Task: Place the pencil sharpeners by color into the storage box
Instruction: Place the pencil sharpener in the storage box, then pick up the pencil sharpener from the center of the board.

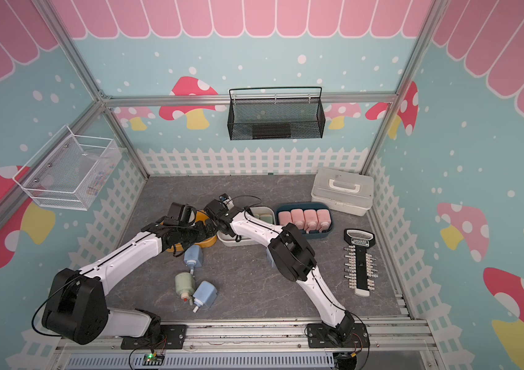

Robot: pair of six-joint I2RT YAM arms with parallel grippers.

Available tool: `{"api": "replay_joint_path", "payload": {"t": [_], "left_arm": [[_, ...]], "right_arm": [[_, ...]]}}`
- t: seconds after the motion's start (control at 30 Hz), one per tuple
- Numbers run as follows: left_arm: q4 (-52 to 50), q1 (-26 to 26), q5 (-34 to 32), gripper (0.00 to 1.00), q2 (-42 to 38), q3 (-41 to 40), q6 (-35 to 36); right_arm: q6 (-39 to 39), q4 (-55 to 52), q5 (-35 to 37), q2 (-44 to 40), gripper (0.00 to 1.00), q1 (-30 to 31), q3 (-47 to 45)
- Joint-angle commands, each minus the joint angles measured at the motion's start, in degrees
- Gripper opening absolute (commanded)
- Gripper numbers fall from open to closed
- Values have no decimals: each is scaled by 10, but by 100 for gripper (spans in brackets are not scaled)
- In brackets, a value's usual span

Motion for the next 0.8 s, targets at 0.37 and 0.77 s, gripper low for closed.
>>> {"api": "replay_joint_path", "payload": {"t": [0.37, 0.77], "left_arm": [[-23, 0, -5, 99, -69, -17, 1], [-133, -14, -108, 99, -144, -47, -45]], "right_arm": [[-5, 185, -76, -133, 98, 0, -179], [-57, 460, -142, -226, 99, 1, -366]]}}
